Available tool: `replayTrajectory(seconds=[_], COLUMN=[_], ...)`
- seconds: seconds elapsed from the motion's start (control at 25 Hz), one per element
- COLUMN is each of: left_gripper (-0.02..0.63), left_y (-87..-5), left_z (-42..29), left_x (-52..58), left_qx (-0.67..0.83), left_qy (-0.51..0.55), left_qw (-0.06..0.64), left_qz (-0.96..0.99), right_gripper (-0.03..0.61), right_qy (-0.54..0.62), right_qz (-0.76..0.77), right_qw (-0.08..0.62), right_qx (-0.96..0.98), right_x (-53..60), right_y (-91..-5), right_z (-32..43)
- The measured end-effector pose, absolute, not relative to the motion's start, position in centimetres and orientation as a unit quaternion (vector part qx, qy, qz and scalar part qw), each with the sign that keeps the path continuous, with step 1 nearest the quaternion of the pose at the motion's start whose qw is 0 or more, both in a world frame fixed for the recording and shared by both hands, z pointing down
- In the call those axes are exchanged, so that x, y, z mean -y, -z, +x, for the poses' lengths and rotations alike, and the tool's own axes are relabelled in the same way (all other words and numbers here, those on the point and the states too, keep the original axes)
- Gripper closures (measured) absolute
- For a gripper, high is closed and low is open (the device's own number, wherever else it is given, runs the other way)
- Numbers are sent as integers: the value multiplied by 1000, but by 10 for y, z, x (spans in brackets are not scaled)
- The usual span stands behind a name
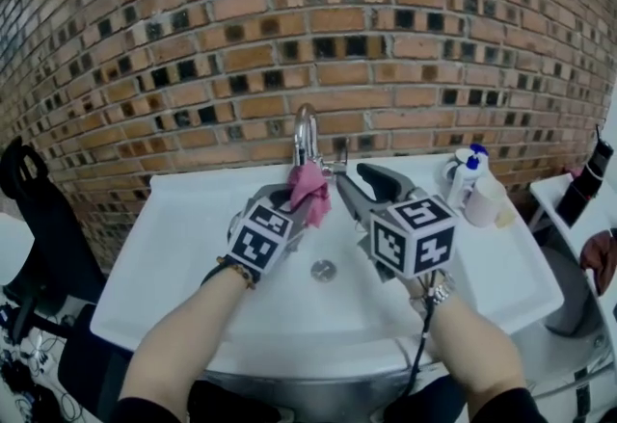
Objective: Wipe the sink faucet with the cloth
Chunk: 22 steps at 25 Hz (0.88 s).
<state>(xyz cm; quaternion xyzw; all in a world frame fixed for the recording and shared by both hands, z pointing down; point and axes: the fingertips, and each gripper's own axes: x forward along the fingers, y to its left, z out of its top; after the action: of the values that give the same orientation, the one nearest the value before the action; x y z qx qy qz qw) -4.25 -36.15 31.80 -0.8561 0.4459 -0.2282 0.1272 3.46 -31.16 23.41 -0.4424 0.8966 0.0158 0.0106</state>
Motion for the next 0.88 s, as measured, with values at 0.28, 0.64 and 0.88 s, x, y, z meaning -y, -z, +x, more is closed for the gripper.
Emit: replayTrajectory(seconds=[0.28,0.64,0.88], left_gripper=[541,541,541], left_y=[-303,-289,-275], left_z=[-46,-55,-62], left_x=[314,233,169], left_qx=[-443,-438,-438], left_qy=[218,198,170], left_qw=[131,139,149], left_qz=[-860,-866,-870], right_gripper=[442,474,494], right_qy=[-37,-63,-81], right_qz=[-456,-469,-476], right_qw=[6,9,12], right_qx=[-889,-881,-875], right_x=[270,200,146], right_y=[-230,-223,-224], right_z=[30,21,14])
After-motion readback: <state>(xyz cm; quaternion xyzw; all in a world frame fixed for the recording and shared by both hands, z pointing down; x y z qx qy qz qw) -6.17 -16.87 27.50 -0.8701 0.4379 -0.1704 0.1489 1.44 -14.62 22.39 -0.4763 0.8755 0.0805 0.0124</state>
